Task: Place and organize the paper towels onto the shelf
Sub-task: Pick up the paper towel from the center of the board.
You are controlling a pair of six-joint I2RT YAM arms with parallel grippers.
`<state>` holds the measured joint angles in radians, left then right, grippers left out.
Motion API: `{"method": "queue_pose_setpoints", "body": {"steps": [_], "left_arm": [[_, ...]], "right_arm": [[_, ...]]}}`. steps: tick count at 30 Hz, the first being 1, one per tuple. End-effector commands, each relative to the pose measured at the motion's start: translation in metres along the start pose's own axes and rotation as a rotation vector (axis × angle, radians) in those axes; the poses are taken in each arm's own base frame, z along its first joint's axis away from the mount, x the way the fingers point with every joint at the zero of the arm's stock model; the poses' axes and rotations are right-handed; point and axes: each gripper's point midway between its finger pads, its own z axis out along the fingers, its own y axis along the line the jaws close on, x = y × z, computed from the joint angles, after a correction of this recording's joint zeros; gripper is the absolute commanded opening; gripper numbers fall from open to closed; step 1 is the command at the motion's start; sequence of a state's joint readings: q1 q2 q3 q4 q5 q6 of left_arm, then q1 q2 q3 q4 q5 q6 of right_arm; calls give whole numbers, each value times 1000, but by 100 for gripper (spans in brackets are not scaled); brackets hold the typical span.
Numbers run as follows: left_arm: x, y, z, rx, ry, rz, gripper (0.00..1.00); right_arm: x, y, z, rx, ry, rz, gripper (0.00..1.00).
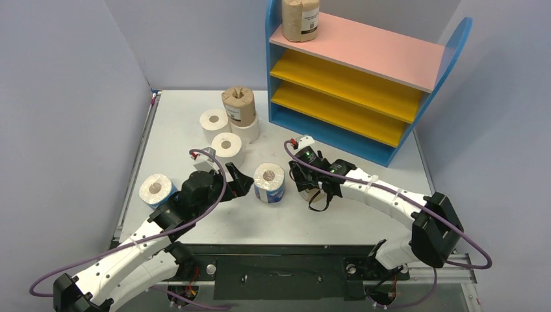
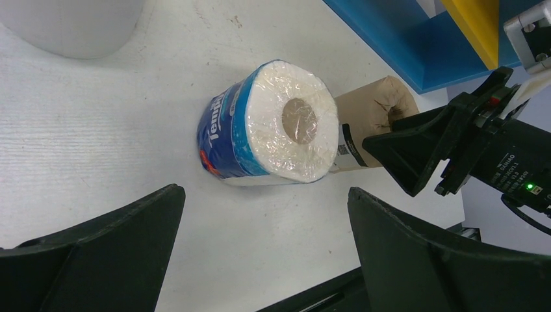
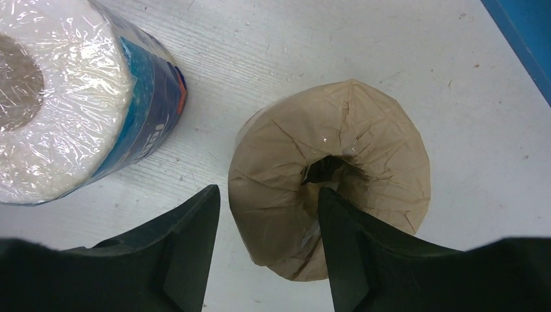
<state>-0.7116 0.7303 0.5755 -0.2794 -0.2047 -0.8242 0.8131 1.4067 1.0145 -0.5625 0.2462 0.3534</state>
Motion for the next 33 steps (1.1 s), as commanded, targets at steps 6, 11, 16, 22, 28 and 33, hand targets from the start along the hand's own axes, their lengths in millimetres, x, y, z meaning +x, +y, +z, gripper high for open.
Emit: {"method": "queue_pose_setpoints", "body": {"steps": [6, 11, 16, 22, 28, 33], "left_arm": [[-9, -10, 1, 45, -33, 8, 96], [-14, -15, 1, 56, -42, 18, 97], [-16, -19, 1, 63, -41, 24, 96], [-19, -23, 1, 77, -51, 24, 96], [-45, -49, -3, 151, -121, 53, 96], [-89, -91, -11, 284, -273, 82, 96]], "right_arm": [[-3, -8, 4, 34, 12, -37, 40], [-3, -17, 4, 64, 26, -54, 44], [0, -18, 6, 61, 48, -62, 42], [-6, -24, -6, 58, 29, -53, 29], [-51, -38, -65, 55, -117, -8, 23], [-112, -60, -136, 90, -298, 42, 22]]}}
